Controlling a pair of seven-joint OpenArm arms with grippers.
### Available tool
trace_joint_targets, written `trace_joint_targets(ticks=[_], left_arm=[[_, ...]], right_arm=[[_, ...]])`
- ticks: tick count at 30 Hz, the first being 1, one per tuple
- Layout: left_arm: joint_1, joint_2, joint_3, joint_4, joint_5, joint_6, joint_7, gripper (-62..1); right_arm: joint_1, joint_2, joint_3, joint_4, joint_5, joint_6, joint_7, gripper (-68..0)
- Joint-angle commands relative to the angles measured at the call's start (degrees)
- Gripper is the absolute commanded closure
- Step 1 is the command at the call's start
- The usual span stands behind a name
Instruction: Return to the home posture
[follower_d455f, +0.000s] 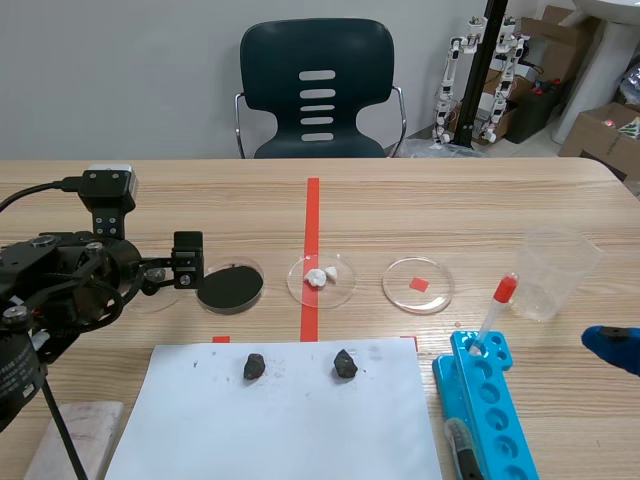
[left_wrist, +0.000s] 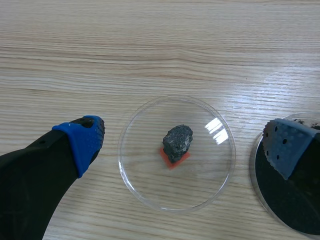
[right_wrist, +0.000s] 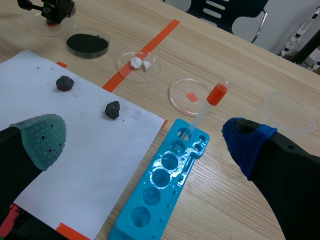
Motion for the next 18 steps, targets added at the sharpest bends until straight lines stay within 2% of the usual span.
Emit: trace_joint_targets(ticks=[1, 18], left_arm=[[-0.5, 0.1, -0.5, 0.5, 0.2, 0.0, -0.7, -62.3], [-0.3, 0.1, -0.5, 0.5, 0.2, 0.0, -1.7, -62.3]], right_arm=[[0.5, 0.3, 0.0, 1.3, 0.4, -0.2, 0.8, -67.9], [0.5, 0.3, 0.0, 1.3, 0.4, -0.2, 0.8, -67.9]])
